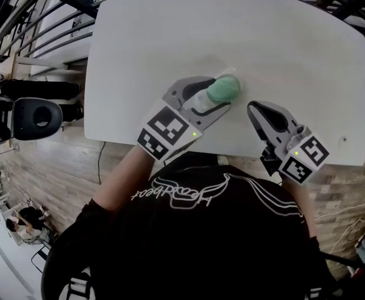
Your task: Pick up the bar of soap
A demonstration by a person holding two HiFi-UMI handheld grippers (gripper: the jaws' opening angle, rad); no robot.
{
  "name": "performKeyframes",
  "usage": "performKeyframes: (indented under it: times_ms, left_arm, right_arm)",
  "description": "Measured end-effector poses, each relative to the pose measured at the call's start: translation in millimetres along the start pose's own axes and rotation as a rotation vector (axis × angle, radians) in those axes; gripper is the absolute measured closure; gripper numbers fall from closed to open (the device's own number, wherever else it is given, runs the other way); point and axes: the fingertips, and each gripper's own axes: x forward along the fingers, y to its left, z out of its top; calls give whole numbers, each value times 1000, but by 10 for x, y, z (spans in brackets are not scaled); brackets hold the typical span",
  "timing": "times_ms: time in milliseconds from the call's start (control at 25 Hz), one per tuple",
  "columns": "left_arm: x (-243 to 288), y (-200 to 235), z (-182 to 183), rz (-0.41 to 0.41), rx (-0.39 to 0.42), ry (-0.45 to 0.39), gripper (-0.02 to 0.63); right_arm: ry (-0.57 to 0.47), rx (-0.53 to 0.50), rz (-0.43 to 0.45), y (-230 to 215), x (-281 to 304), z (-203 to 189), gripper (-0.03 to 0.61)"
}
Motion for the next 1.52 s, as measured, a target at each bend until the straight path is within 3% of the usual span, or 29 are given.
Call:
performKeyframes:
  times_ms: [200,400,880,1520]
  left_arm:
    - [172,71,-183,14,102,86,354]
    - [450,197,-462,36,137,188,336]
    - [620,181,-676,17,176,299,336]
    - [676,192,-710,-3,154,311,339]
  right_arm:
    - [7,17,-7,-112,41,-48,561]
    - [0,51,-12,-351,53,-142,561]
    - [7,62,-10,-467,46,-237,561]
    - [23,69,-26,-514,22,-360,561]
